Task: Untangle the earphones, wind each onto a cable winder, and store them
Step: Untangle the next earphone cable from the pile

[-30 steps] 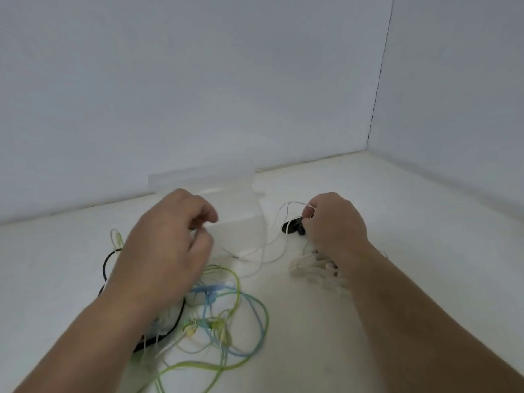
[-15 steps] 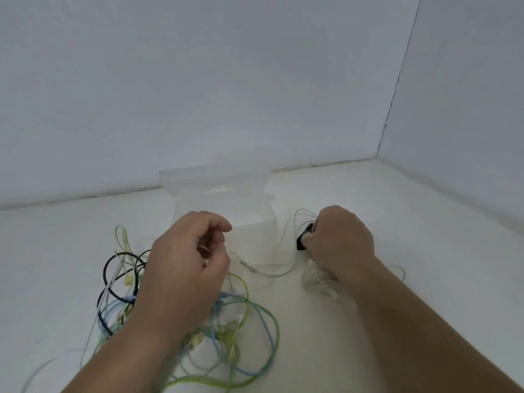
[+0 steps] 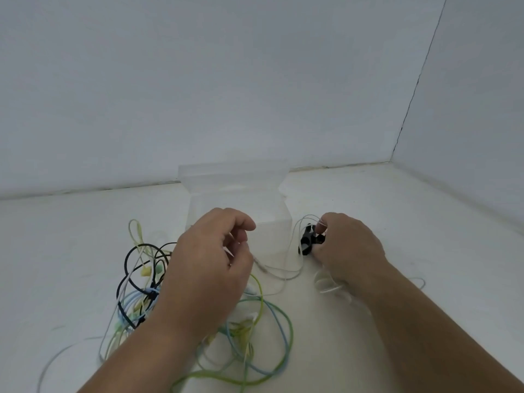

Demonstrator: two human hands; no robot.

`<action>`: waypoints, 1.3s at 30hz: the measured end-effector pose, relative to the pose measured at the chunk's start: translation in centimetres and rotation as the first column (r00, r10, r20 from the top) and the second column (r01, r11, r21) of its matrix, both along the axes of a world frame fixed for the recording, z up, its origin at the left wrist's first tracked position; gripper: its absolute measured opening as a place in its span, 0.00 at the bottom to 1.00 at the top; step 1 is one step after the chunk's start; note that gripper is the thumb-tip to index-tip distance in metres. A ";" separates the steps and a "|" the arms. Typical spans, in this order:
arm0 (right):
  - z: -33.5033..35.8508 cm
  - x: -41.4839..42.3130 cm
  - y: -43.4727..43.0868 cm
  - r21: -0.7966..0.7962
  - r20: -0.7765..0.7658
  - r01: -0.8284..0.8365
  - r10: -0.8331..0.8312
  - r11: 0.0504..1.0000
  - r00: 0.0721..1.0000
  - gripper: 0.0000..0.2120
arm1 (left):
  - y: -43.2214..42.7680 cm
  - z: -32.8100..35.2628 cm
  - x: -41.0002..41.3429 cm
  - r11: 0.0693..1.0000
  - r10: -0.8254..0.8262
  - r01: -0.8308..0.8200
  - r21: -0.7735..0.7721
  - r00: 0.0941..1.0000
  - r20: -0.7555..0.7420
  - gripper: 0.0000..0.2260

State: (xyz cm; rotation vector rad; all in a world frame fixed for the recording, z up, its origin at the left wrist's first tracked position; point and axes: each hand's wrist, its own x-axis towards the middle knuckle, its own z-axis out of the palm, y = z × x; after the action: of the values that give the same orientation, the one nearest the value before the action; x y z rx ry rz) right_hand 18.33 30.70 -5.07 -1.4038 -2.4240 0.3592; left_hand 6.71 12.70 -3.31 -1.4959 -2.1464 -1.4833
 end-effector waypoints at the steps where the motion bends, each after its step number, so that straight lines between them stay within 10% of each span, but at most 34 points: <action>1: 0.0 0.0 -0.1 0.011 0.010 -0.004 0.004 1.000 1.000 0.10 | 0.0 0.0 0.0 1.000 -0.004 0.004 -0.002 1.000 -0.003 0.14; 15: 2.3 1.3 -1.2 -0.046 -0.107 -0.013 0.008 0.999 0.994 0.07 | 0.0 -0.3 0.4 0.998 -0.056 0.056 -0.035 0.998 0.007 0.13; 39: 4.3 1.2 -5.9 -0.292 -0.395 -0.542 0.416 0.788 0.819 0.24 | 0.0 -0.2 0.8 0.927 -0.246 0.255 -0.276 0.967 0.069 0.14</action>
State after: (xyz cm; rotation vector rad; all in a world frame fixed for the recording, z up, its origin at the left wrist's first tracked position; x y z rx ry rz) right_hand 19.53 24.78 -0.72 -0.7234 -2.4890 1.1609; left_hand 7.47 12.71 -3.56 -1.9179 -2.3407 -1.3188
